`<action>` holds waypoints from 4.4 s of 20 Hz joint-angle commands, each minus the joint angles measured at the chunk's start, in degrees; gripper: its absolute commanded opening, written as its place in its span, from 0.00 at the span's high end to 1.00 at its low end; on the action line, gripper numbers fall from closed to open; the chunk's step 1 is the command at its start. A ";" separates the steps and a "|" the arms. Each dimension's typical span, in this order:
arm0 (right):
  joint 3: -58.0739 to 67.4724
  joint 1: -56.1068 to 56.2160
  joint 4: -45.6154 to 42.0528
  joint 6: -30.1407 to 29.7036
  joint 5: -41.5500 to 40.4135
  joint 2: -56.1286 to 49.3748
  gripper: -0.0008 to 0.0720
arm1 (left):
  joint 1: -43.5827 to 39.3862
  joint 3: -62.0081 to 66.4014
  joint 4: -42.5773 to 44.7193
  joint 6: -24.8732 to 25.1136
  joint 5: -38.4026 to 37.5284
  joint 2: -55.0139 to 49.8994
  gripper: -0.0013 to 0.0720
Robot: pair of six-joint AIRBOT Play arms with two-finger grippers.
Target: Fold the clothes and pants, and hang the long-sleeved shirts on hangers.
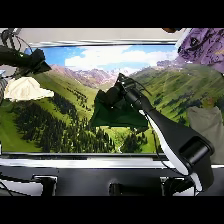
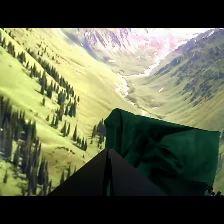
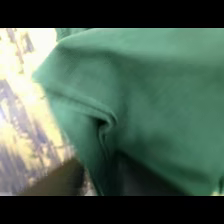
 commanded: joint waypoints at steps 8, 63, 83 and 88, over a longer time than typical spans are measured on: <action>0.24 -18.97 12.22 -21.73 -5.03 11.87 0.13 | 0.09 -0.96 0.98 0.15 -0.13 0.13 0.96; 6.14 -67.45 23.17 -34.16 2.95 4.33 0.96 | 1.51 -1.79 0.74 -0.09 -0.61 1.20 0.96; 6.12 -70.90 -11.91 -8.20 -13.18 17.86 0.96 | 0.44 -1.79 0.74 -0.24 -0.66 1.25 0.96; 6.10 -70.90 -15.43 -7.32 -23.54 18.21 0.96 | 0.44 -1.79 0.74 -0.02 -1.42 1.25 0.96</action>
